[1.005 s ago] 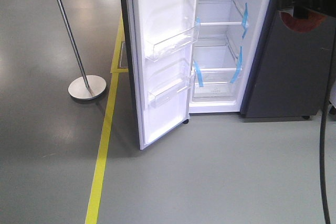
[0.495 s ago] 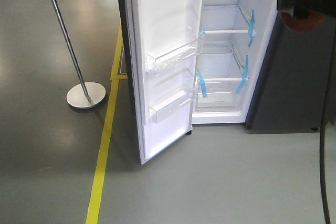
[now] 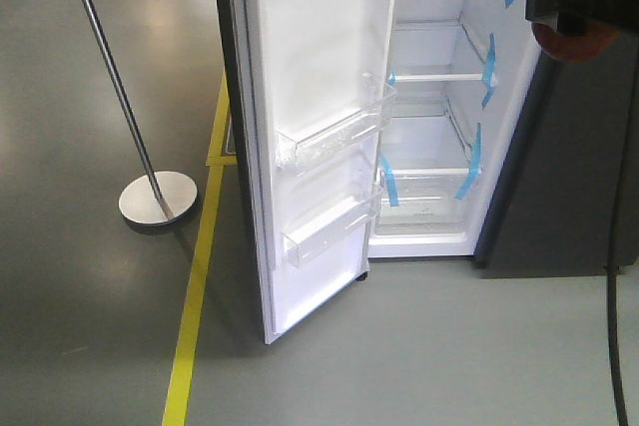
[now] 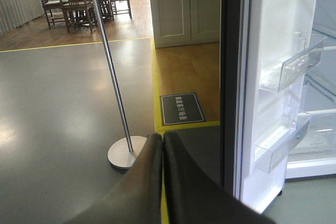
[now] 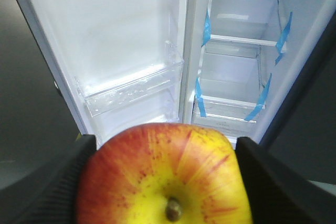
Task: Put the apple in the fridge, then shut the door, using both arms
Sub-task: 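Approach the open refrigerator doorway, apple held in right gripper, then move the right gripper with the apple toward the fridge shelves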
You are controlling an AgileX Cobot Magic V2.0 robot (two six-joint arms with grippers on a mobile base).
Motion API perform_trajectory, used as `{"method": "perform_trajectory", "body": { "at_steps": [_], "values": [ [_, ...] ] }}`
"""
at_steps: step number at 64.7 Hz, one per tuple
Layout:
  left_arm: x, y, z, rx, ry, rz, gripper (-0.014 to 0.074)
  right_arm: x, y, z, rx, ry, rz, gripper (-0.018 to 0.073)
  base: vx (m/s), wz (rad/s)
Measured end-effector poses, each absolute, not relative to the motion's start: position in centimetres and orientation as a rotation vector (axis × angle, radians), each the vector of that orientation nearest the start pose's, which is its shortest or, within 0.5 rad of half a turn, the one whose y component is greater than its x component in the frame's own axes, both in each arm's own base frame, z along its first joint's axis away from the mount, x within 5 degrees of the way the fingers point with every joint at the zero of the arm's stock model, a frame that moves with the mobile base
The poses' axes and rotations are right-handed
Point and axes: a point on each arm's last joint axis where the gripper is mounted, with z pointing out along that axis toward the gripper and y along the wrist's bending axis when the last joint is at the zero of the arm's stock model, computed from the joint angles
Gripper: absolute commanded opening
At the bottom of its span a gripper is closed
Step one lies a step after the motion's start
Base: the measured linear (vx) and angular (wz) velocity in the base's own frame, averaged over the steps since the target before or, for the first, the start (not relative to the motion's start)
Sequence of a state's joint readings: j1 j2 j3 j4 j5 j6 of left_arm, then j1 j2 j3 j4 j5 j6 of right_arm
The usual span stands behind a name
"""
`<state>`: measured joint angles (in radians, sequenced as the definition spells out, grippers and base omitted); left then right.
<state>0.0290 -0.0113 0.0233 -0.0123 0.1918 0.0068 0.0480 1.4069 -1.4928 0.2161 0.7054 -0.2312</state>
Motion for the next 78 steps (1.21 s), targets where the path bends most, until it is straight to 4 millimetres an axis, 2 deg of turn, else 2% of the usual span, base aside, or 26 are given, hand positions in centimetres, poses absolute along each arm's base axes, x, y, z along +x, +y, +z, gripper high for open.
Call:
{"method": "perform_trajectory", "body": {
  "at_steps": [78],
  "values": [
    [5.59,0.14,18.85,-0.027,1.687,0.016,-0.0006,31.24,2.77,42.79,-0.203,2.079,0.135,0.0171,0.16,-0.02]
  ]
}}
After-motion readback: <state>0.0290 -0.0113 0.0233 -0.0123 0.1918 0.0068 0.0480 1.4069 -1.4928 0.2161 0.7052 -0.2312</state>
